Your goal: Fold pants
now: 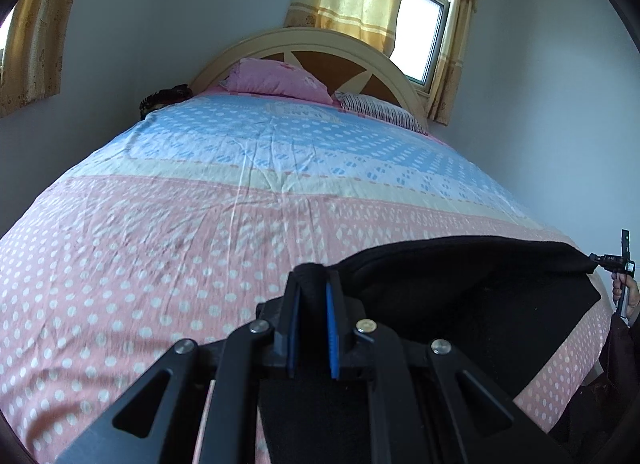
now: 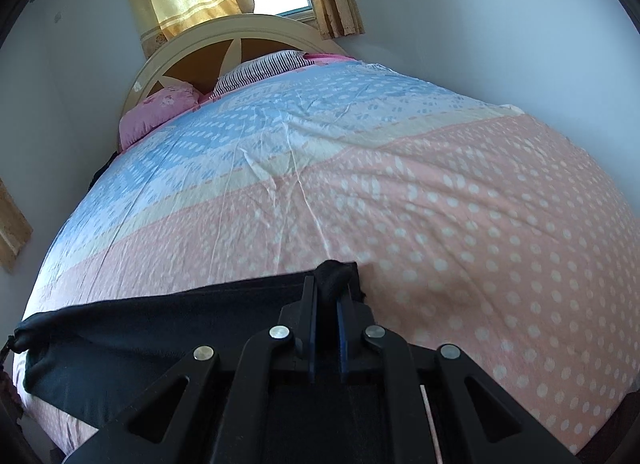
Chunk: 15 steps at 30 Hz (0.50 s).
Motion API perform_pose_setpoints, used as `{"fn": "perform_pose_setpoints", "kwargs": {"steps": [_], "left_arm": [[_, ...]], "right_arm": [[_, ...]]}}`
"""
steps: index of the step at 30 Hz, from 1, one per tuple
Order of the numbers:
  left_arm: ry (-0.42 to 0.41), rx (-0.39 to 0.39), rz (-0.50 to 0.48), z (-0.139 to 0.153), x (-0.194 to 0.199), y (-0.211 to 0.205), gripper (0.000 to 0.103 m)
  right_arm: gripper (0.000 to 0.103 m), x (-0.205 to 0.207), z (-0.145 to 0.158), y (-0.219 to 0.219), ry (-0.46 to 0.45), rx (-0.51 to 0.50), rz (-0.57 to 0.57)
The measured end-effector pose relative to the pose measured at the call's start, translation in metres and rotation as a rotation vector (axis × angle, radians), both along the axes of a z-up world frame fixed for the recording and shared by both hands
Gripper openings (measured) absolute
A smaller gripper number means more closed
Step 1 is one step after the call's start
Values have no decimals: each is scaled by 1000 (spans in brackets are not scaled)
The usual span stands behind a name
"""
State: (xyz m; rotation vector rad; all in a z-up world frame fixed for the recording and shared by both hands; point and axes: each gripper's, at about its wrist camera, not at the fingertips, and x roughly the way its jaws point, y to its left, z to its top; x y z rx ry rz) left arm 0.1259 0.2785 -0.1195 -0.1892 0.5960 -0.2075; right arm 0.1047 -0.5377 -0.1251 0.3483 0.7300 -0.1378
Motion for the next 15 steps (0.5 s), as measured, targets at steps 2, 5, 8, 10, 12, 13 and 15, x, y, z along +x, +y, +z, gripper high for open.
{"fn": "perform_pose_setpoints", "kwargs": {"steps": [2, 5, 8, 10, 12, 13, 15], "left_arm": [[17, 4, -4, -9, -3, 0, 12], [31, 15, -7, -17, -6, -1, 12], [37, 8, -12, -23, -11, 1, 12], [37, 11, -15, -26, -15, 1, 12], [34, 25, -22, -26, -17, -1, 12], [33, 34, -23, -26, -18, -2, 12], [30, 48, -26, -26, -18, -4, 12]], "right_arm": [[7, -5, -5, -3, 11, 2, -11], [7, -9, -9, -4, 25, -2, -18], [7, -11, -13, -1, 59, -18, 6], [13, -13, -11, 6, 81, -60, 15], [41, -18, -2, 11, 86, -134, -18], [51, -22, 6, 17, 72, -185, -35], [51, -31, 26, 33, 24, -231, -16]]}}
